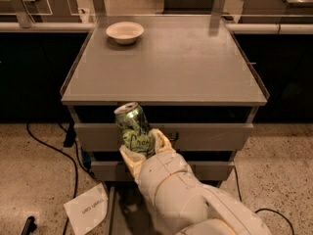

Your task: Pick green can from bottom drawer and place on counter

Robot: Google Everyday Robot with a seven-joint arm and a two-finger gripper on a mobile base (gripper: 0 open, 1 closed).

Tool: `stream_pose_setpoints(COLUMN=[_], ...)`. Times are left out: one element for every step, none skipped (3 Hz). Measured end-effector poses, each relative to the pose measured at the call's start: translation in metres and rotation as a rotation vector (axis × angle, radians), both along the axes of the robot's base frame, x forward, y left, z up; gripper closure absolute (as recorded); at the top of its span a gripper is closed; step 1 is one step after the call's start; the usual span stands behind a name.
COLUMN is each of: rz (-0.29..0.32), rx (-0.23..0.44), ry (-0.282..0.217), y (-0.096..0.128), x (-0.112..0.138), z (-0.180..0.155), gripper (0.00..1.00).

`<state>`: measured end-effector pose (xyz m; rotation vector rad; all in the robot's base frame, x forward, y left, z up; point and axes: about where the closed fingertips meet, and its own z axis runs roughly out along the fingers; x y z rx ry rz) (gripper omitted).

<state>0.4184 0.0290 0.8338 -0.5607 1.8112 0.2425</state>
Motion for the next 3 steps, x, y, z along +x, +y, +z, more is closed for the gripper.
stream_pose_setpoints(rz=[-0.049,-0.08,-0.069], rx=[-0.046,-0.064,-0.084], ry=[-0.075,-0.113,-0.122], y=[-0.026,-0.049,-0.062], x=[0.02,0.039,0.058], z=[0.032,0.061,0.081], gripper=[1.0,1.0,1.0])
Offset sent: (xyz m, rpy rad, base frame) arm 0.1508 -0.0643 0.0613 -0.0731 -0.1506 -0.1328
